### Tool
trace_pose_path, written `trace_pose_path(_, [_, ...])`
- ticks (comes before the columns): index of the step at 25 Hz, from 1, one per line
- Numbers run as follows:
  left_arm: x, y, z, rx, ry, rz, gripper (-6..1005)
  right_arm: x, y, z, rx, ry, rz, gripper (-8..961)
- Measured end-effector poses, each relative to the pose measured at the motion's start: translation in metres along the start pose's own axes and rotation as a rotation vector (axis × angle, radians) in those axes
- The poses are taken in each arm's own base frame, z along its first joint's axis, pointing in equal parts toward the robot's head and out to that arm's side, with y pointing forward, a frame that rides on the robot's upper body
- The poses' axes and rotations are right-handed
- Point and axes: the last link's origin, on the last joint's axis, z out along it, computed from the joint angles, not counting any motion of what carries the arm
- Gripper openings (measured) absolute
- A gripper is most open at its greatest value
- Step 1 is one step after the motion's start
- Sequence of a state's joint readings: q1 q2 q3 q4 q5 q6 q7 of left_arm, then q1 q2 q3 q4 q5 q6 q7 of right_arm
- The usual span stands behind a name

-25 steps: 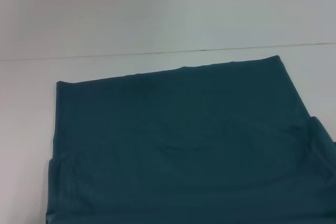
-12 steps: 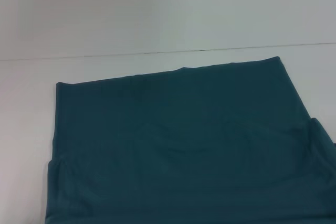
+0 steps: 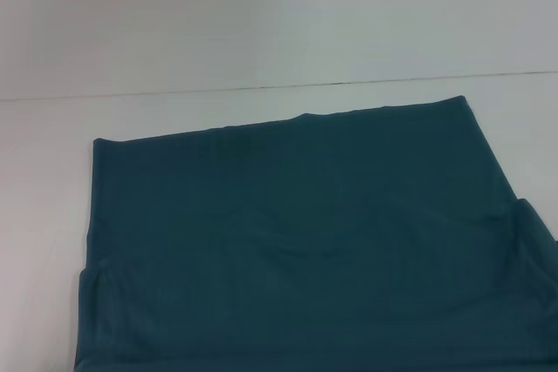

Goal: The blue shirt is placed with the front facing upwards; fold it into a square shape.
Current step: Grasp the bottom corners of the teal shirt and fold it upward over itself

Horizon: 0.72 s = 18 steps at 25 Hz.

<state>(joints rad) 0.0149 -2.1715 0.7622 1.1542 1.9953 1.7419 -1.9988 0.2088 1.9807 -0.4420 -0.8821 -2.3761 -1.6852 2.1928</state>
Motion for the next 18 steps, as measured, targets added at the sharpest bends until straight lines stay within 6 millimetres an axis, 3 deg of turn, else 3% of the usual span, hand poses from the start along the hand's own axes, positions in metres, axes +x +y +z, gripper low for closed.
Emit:
trace_pose_path(13, [0.020, -0.003, 0.011, -0.011, 0.015, 0.019, 6, -0.007, 0.004, 0.004, -0.016, -0.001, -0.012, 71])
trace_pose_path(18, [0.042, -0.011, 0.019, -0.007, 0.033, 0.028, 6, -0.036, 0.015, 0.008, -0.045, -0.047, -0.043, 71])
